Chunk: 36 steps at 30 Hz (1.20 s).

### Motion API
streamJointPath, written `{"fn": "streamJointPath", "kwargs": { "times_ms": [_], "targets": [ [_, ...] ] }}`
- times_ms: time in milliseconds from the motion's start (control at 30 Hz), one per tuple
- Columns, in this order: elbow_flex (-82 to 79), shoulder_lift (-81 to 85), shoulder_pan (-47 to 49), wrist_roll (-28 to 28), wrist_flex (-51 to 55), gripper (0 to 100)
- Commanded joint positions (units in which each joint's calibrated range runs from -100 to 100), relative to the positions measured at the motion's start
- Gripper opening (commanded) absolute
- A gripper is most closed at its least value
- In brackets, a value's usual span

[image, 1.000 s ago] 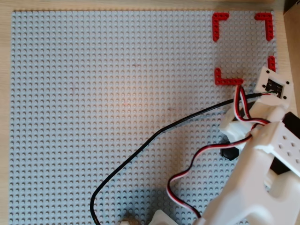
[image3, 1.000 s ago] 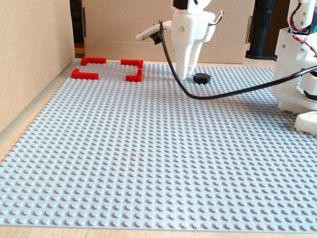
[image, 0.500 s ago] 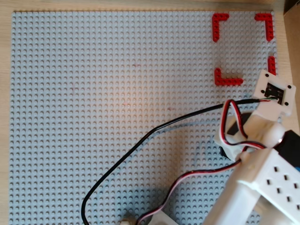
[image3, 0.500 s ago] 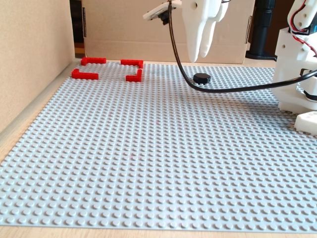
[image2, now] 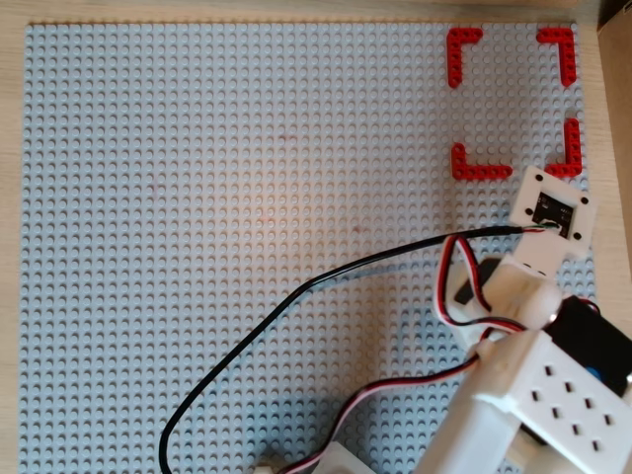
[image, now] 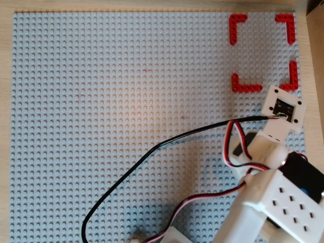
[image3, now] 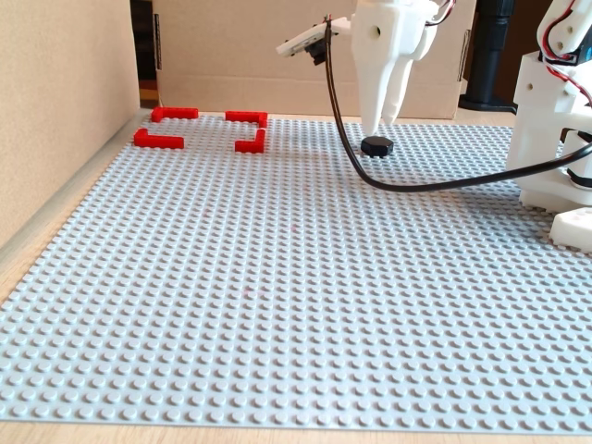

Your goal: Grab the Lego and store it in red box

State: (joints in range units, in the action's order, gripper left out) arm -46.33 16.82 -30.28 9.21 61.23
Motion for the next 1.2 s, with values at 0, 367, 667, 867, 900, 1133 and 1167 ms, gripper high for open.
{"fn": "streamJointPath", "kwargs": {
  "times_ms": [0,367,667,867,900,1133,1167],
  "targets": [
    [0.0,-0.4,-0.4,0.1,-3.0,20],
    [1.5,-7.2,-3.2,0.6,-4.3,19],
    [-0.5,-7.3,-3.5,1.6,-7.3,18],
    [-0.5,-7.3,-3.5,1.6,-7.3,11],
    [-0.5,-7.3,-3.5,1.6,-7.3,11],
    [1.4,-6.5,-3.2,1.5,-5.3,11],
    [2.3,-6.5,-3.2,1.5,-4.2,11]
  ]
}}
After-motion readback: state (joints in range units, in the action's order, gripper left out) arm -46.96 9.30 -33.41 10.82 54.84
